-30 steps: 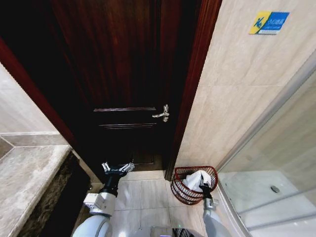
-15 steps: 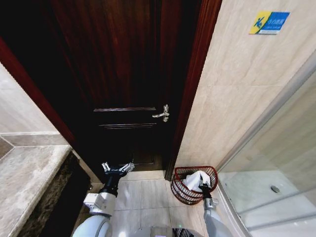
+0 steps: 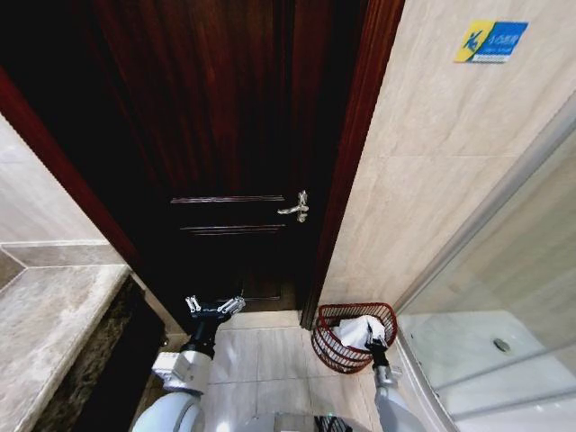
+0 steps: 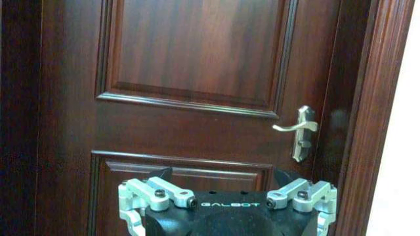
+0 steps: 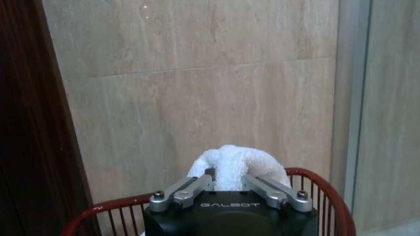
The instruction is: Discard the used towel into the hamper.
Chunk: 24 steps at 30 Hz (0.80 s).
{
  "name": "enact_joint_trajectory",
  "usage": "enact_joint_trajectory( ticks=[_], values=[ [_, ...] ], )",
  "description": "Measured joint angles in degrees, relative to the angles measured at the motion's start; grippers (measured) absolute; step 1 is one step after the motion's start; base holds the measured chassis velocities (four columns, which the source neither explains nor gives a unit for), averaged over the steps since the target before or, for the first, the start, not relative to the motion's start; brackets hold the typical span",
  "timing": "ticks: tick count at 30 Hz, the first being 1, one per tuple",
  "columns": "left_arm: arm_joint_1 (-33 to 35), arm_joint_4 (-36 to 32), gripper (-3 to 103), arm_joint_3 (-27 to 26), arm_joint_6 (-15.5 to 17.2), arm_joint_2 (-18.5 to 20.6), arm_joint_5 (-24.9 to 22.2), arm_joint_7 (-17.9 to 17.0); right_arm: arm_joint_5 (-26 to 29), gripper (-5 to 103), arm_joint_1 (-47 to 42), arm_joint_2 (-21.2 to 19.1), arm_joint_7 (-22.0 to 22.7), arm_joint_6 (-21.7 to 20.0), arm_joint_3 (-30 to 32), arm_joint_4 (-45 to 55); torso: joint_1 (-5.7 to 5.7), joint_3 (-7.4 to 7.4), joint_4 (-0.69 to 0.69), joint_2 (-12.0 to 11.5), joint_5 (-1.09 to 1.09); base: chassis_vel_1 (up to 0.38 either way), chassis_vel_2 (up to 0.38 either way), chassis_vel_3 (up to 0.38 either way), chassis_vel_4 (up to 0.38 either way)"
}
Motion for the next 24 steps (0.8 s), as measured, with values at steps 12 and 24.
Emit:
enact_joint_trajectory(
  ticks=[12,24],
  values=[
    [0.0,0.0,100,0.0,0.0,0.0,0.0,0.0,-0.8,6,0.0,-0.5,1.3,0.0,0.0,-1.5,-0.01,-0.01,0.0,0.0,0.0,-0.027,0.023,0.022,-0.027],
    [0.0,0.0,100,0.0,0.0,0.0,0.0,0.0,-0.6,6,-1.8,-0.1,-1.5,0.0,-0.6,-0.8,0.02,0.01,0.01,0.0,-0.01,-0.066,0.071,0.069,-0.064]
  ],
)
